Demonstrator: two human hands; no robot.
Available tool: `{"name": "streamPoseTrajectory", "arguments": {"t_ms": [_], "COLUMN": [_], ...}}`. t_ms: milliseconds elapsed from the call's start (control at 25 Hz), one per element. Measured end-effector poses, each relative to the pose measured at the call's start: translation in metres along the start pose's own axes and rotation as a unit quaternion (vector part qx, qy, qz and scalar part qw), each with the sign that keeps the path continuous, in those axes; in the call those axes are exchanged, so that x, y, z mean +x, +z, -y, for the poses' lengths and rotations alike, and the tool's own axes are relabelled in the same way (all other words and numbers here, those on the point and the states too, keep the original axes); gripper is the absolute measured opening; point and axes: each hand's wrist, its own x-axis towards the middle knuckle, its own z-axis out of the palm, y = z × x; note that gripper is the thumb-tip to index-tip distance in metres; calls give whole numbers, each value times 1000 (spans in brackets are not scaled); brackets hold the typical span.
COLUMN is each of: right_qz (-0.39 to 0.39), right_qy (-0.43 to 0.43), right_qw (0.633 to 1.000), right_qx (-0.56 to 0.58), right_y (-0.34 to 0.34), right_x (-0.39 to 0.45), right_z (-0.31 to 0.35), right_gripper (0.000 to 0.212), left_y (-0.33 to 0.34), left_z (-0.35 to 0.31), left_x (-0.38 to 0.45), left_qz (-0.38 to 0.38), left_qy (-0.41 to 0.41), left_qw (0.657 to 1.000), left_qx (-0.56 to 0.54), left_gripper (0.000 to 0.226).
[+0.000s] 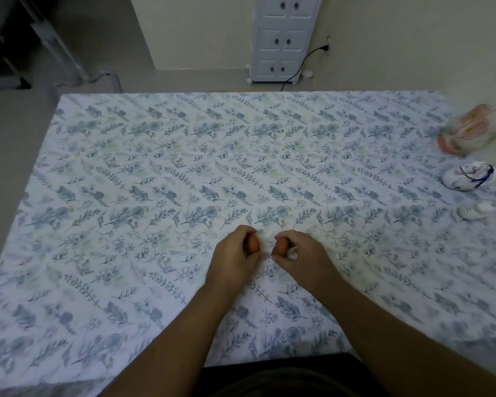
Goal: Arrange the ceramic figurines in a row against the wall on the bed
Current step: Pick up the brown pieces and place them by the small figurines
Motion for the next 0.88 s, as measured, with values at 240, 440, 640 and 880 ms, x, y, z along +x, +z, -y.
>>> {"name": "streamPoseTrajectory", "arguments": {"t_ms": [240,440,640,880], "right_qz": [-160,-283,-361,-413], "right_qy": [72,123,207,240], "right_qw": [983,948,906,872], "right_qx": [52,73,76,103], "right_y": [-61,-135,-220,-279], "right_x": [-35,-61,-89,-82], "right_z": [-53,-124,-216,-305], "right_gripper": [23,23,19,8], "left_y": [49,141,266,385], "left_z": [-65,-143,-226,-292], "left_x": [25,43,57,77], "left_qz": [73,136,204,243], "left_qy": [129,231,295,336], "left_qw": [989,963,933,910], "left_qx": [-25,-26,-5,-2], "left_gripper": [32,40,36,28]}}
